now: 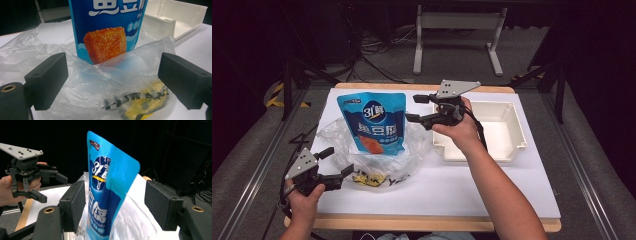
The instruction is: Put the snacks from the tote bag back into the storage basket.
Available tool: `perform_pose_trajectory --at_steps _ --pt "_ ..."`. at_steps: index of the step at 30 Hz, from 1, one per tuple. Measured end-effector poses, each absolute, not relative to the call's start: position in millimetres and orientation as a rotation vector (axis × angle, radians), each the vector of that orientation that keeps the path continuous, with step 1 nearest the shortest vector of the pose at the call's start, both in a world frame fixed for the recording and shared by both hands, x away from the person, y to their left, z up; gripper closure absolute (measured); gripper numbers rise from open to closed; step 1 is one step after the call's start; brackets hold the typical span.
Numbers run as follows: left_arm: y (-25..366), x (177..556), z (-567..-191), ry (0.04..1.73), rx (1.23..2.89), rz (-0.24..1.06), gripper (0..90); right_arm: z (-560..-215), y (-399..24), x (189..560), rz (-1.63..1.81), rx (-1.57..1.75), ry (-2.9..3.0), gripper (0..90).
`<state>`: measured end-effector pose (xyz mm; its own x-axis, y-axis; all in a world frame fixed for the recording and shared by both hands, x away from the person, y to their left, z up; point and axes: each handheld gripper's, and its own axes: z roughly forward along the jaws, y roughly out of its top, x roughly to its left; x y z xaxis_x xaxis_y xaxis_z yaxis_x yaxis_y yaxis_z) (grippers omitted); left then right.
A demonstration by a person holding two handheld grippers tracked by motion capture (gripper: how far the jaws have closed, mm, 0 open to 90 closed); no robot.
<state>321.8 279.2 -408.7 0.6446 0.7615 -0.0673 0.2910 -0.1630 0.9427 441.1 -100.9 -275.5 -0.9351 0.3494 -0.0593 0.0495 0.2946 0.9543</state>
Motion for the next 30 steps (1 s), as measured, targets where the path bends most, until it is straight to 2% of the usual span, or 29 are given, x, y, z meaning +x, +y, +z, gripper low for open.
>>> perform_pose_trajectory --at_steps 13,30 --pt "280 323 -410 0.862 1.739 0.513 10.0 -295 -73 461 1.684 0.384 2.347 30.2" --pt "281 325 -411 0.862 1.732 0.503 10.0 -332 -39 476 1.673 0.364 2.443 31.2"
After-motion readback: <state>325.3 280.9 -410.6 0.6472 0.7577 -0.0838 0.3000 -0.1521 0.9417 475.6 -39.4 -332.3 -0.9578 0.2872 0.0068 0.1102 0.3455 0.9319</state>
